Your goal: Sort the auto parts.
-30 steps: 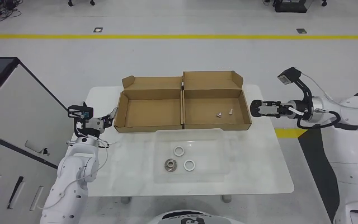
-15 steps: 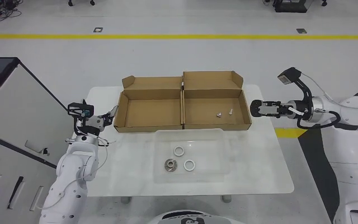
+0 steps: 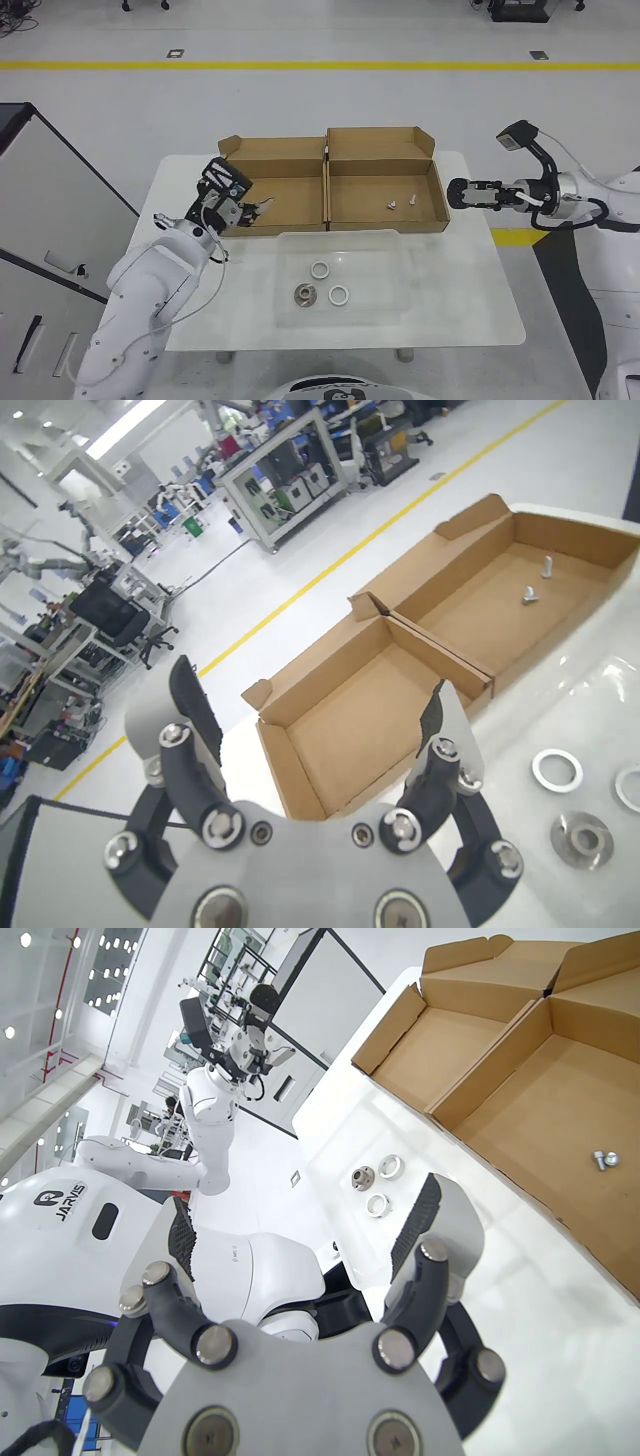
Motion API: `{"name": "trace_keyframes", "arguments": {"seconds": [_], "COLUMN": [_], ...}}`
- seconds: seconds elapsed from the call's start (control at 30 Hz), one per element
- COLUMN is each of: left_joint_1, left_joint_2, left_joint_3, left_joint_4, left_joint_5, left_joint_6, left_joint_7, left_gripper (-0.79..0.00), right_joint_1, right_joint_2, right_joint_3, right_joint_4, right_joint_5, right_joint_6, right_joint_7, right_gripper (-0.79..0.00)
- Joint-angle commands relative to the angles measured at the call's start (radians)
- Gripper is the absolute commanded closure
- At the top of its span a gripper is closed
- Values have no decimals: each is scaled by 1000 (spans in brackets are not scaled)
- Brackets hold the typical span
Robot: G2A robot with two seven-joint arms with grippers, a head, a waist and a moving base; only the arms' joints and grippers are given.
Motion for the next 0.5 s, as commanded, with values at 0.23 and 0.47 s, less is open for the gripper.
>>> {"name": "trace_keyframes", "arguments": {"seconds": [0.23,0.47], "left_joint_1": [-156,-332], "left_joint_2": [-14,-42], "left_joint_3": [230,420], "left_joint_4": [-25,51], "left_joint_5": [-77,-227], "left_joint_6": [-154,-182], "left_joint_7": [-338,-632], "left_gripper": [-785,-785], "right_joint_1": [0,0], "right_joint_2": [0,0], "right_joint_3": [0,0], "right_joint_4": [0,0], "right_joint_5": [0,0], "right_joint_6": [0,0], "right_joint_7": [0,0], "right_gripper": [-785,-785]}}
